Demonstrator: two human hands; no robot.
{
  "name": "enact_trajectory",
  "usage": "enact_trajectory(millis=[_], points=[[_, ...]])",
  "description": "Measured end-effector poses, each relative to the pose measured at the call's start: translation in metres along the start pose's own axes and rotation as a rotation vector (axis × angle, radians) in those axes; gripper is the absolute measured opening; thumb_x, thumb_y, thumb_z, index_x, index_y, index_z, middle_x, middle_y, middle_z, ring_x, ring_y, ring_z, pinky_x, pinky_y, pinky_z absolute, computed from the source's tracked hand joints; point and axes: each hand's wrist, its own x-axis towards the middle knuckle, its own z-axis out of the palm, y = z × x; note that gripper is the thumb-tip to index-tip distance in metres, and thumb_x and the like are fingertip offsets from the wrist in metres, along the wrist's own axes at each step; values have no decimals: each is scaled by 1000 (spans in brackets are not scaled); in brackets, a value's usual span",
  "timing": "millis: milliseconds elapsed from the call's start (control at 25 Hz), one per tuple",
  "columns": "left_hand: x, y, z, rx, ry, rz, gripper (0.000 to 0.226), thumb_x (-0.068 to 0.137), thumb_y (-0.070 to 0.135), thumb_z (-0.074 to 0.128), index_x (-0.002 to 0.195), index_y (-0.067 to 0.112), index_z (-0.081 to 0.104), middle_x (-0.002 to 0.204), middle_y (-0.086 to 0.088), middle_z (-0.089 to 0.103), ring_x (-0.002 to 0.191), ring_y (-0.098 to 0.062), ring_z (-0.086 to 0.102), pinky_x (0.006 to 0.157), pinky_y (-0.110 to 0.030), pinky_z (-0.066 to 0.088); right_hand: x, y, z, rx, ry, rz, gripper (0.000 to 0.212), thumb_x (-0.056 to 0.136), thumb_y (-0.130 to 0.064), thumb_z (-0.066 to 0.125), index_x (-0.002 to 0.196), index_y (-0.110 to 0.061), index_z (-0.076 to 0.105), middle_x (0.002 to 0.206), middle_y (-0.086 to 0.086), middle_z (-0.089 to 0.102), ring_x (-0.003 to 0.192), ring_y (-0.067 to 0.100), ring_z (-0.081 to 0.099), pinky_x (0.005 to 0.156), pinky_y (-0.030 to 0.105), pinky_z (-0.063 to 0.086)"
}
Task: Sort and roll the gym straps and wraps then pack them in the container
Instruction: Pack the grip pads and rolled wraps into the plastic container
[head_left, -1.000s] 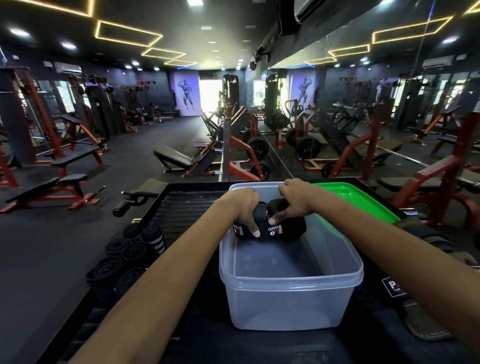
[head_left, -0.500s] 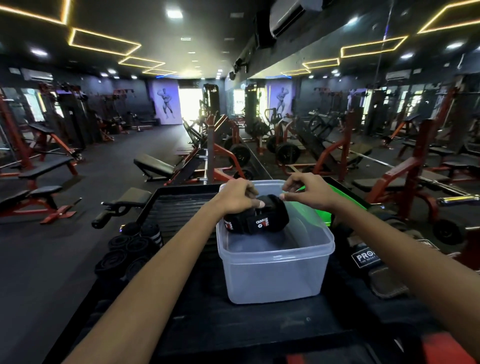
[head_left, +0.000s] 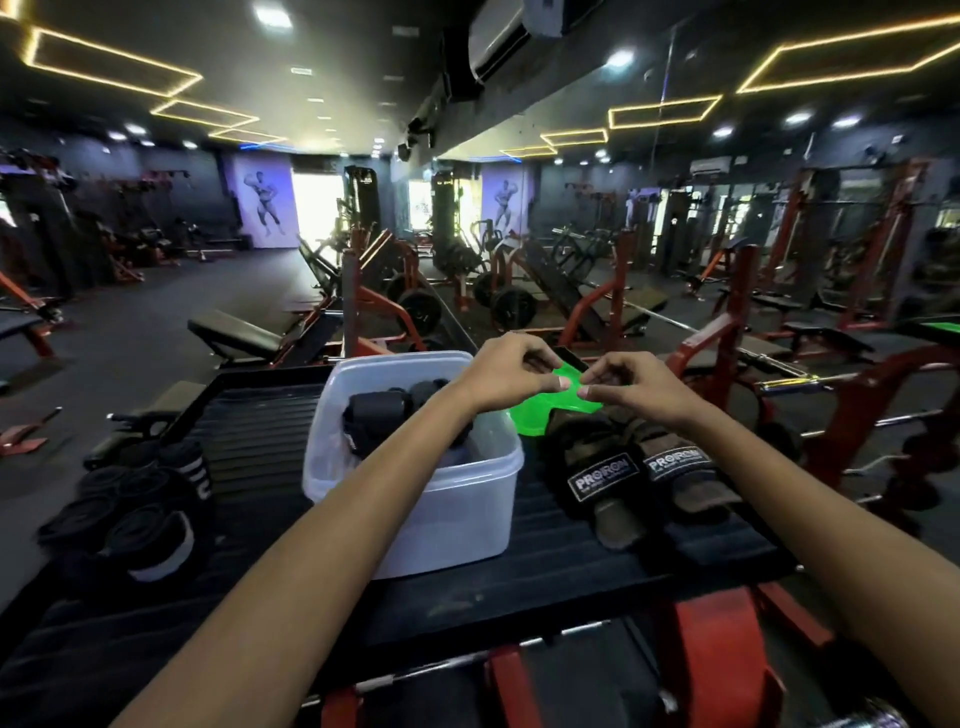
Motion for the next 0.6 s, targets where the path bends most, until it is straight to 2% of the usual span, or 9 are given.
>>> enact_trajectory(millis=[120,240,400,520,600], points=[[2,25,36,-3,-29,-3,31,80,24,77,106,9,69,104,-7,71,96,-16,65,86,-27,49,-17,21,-23,59,-1,16,12,78,-11,78,88,-8,70,88,17,72,79,19,62,81,41,52],[-11,36,85,0,22,-27,31,81,22,75,109,9,69,109,-7,69,102,-18,63,88,-26,48,-40,44,-40,94,0,2,14,80,-4,75,92,0,69,94,20,71,84,21,63,87,43,52],[-37,23,133,-120,215,-149,31,79,12,76,109,6,68,112,-9,66,106,-20,61,80,-9,38,-64,77,-51,86,-13,-9,14,79,-9,77,91,-5,71,94,13,73,86,15,64,86,34,50],[-45,5,144,-65,331,-243,42,79,15,76,118,9,63,118,-9,57,111,-19,54,88,-12,32,-70,88,-50,101,25,-8,12,79,-13,78,89,-11,72,89,5,73,80,8,63,78,21,48],[-49,-6,147,-70,272,-331,53,80,22,76,127,9,55,121,-5,47,114,-16,48,98,-17,32,-71,93,-48,102,87,-20,9,79,-14,78,85,-15,71,86,6,73,76,8,62,75,22,47]])
